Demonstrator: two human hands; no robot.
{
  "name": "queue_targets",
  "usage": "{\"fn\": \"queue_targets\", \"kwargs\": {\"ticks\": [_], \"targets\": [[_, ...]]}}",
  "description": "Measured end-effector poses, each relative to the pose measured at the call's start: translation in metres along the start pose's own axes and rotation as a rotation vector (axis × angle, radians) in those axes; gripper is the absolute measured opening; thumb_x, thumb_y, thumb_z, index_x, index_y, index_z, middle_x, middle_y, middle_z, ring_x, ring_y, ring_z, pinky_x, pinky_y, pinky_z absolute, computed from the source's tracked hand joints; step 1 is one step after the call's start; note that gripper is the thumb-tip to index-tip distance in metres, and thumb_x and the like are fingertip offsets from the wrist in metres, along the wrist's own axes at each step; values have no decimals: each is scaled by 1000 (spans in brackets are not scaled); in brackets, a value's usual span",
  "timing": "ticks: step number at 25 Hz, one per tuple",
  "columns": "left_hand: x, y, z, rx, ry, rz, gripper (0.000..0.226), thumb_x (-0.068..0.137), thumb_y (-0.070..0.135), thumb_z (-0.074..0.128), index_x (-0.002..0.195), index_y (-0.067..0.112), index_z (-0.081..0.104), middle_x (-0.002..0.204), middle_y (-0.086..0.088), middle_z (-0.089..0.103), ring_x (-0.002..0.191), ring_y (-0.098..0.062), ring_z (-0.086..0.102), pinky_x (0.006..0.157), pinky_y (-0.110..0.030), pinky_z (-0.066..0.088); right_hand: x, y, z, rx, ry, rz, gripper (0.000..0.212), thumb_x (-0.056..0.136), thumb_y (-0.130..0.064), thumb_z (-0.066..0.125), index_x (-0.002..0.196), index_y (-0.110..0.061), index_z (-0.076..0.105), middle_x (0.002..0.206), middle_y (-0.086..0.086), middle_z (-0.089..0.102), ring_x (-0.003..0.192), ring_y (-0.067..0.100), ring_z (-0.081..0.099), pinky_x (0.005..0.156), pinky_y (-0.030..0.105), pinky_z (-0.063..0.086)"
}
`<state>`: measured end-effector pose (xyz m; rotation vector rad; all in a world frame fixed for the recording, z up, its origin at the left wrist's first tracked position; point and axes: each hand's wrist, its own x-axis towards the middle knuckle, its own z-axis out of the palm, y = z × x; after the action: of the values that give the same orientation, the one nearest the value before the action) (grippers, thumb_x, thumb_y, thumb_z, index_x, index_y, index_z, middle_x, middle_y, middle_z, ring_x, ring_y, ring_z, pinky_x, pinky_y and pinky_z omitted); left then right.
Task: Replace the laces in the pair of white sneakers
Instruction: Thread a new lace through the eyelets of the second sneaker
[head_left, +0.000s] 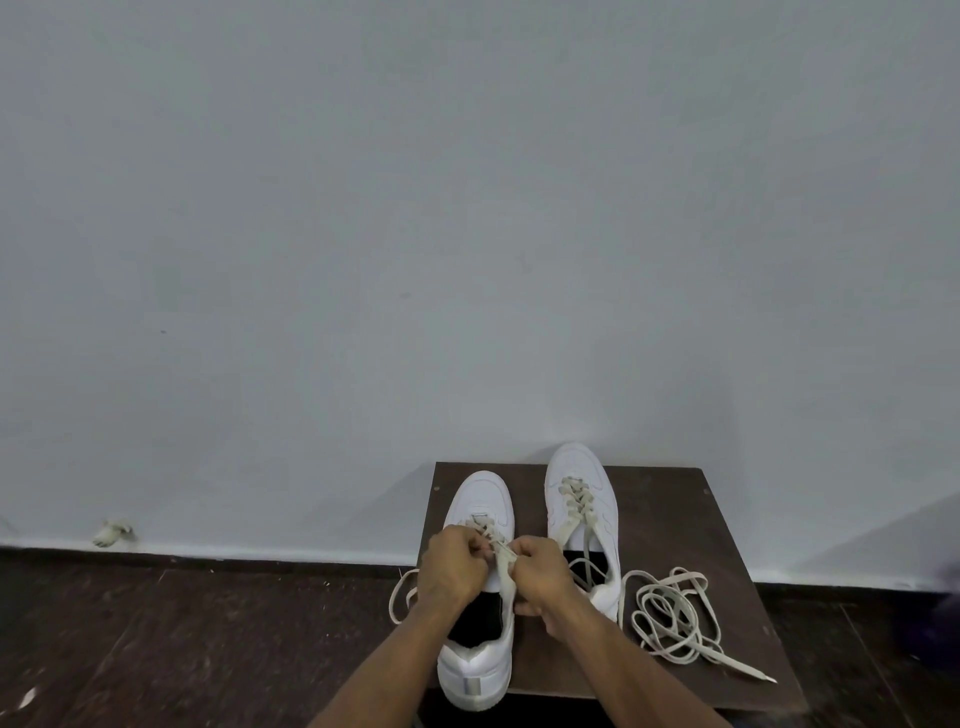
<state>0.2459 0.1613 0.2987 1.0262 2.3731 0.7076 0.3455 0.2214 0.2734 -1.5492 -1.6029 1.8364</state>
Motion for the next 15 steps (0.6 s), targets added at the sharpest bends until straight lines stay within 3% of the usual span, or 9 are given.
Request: {"fn": "queue_targets", "kwargs": {"ticks": [5,11,15], "targets": [[3,1,-2,35,-28,10,26,86,9,62,70,28,69,81,11,69,80,-7,63,77,-23,51,-5,0,0,-23,8,-30,34,79,5,37,76,-12,66,73,7,62,71,20,60,61,36,57],[3,4,-1,48,16,7,15,85,13,66,80,24,75,85,9,72,83,-9,66,76,-22,50,-12,0,0,-49,11,-87,32,78,4,42,71,-16,67,61,1,58,61,16,54,56,32,45],[3,2,-5,-5,37,32,18,85,6,65,80,22,73,82,14,69,85,-5,65,77,-17,47,-17,-3,-1,12,-27,-48,19,87,-13,50,73,-16,62,59,-2,49,58,13,45,56,30,36]]}}
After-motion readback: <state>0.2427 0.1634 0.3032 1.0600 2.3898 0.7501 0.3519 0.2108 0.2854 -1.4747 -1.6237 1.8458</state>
